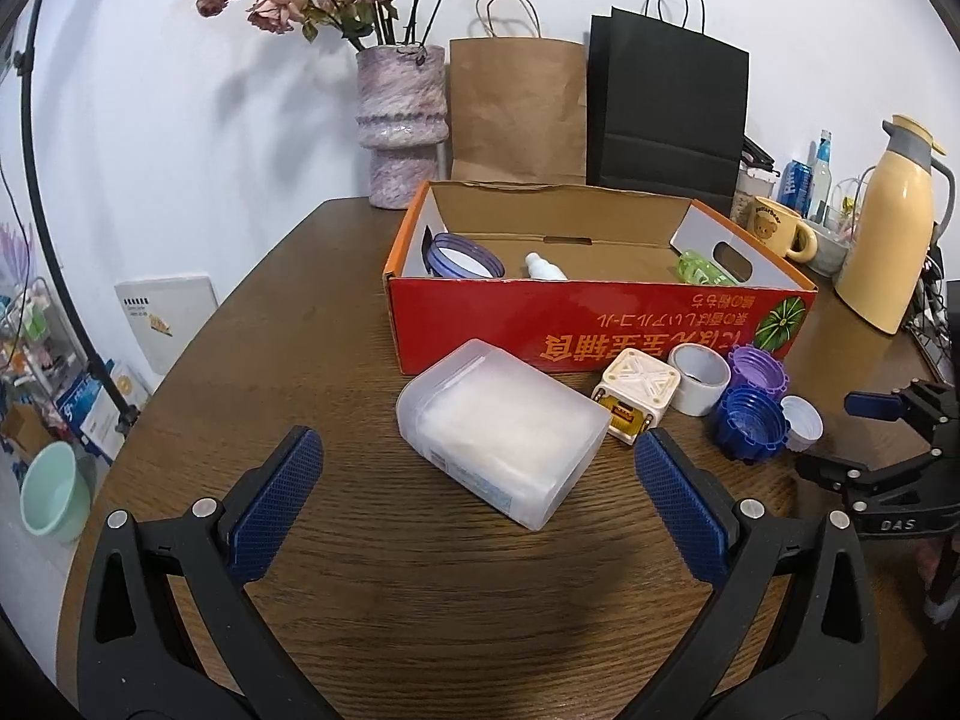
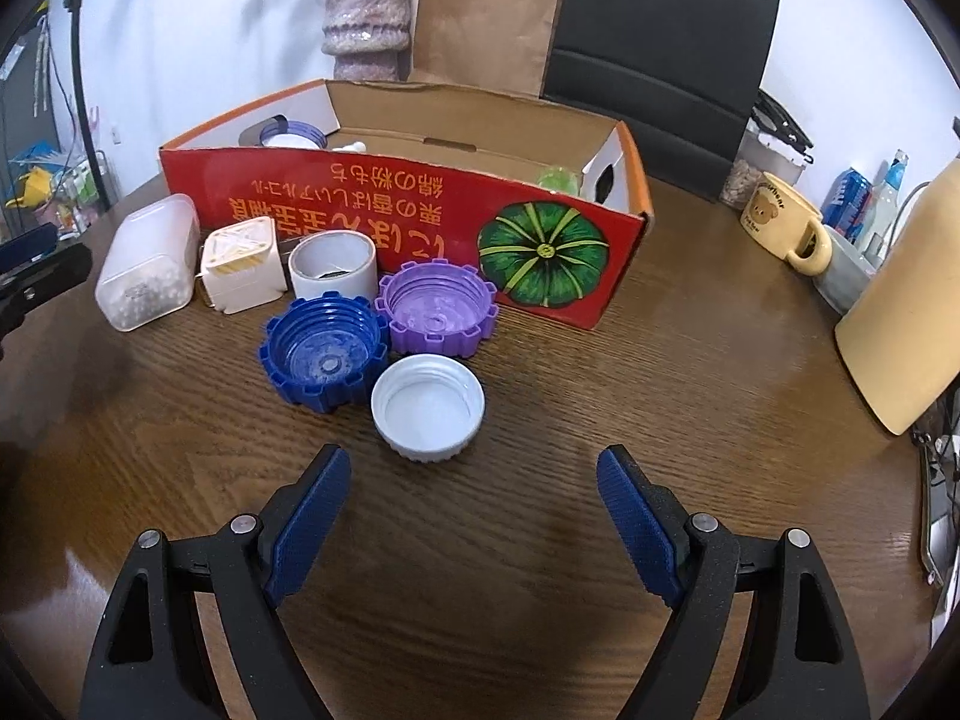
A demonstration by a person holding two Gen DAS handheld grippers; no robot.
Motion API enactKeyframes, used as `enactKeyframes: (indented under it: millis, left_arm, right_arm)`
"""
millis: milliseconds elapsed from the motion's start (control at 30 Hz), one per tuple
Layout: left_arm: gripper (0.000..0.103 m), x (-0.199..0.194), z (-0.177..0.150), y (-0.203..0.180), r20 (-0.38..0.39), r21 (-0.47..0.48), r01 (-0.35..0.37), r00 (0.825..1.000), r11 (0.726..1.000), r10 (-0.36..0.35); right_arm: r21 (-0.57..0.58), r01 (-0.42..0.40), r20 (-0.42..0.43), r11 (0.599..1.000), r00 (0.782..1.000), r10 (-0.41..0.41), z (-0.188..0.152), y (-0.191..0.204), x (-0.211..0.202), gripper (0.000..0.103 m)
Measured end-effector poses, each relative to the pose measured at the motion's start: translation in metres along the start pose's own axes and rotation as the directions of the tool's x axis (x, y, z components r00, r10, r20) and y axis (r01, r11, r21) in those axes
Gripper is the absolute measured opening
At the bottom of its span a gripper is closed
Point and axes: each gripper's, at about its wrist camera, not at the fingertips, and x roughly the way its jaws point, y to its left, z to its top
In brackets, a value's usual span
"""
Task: Organize rigid objects
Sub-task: 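Grasp the white round cap with the right gripper, then grasp the frosted plastic container with the left gripper while the right gripper holds the white cap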
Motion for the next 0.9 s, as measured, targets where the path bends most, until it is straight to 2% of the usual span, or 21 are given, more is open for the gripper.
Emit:
enactKeyframes:
  millis: [267, 333, 400, 433, 500, 533, 900]
  left_arm:
    - [0.103, 0.003, -0.001, 0.000, -0.011, 0.005, 0.006, 1.000, 1.000, -0.006]
    - [0.103, 0.003, 0.000, 0.000, -0.011, 0.006, 0.006, 1.000, 1.000, -0.006]
    - [0.103, 0.003, 0.000, -0.001, -0.011, 0.006, 0.005, 1.000, 1.000, -0.005]
    - [0.103, 0.003, 0.000, -0.001, -0.011, 0.006, 0.005, 1.000, 1.000, -0.005]
    - [0.103, 0.003, 0.000, 0.000, -0.011, 0.006, 0.003, 1.000, 1.000, -0.003]
    - [0.103, 0.003, 0.000, 0.000, -0.012, 0.005, 0.003, 1.000, 1.000, -0.003]
    - [0.103, 0.005, -0.001, 0.000, -0.024, 0.000, 0.011, 1.000, 1.000, -0.011]
  right_arm:
    - [-0.009, 0.002, -0.013, 1.000, 1.000, -0.002, 0.009, 0.005, 0.011, 0.088]
    - [-0.007, -0.005, -0.013, 1.000, 1.000, 0.005, 0.009, 0.005, 0.010, 0.086]
    - [-0.002, -0.025, -0.006, 1.000, 1.000, 0.025, 0.008, 0.005, 0.009, 0.066]
    - [0.001, -0.032, -0.006, 0.999, 0.999, 0.032, 0.009, 0.004, 0.009, 0.063]
    - [0.001, -0.047, -0.004, 0.999, 0.999, 0.047, 0.009, 0.004, 0.009, 0.048]
    - [-0.001, -0.049, -0.001, 0.999, 0.999, 0.049, 0.009, 0.004, 0.008, 0.044]
    - [-0.001, -0.027, 0.063, 1.000, 0.998, 0.027, 0.007, 0.005, -0.005, 0.044]
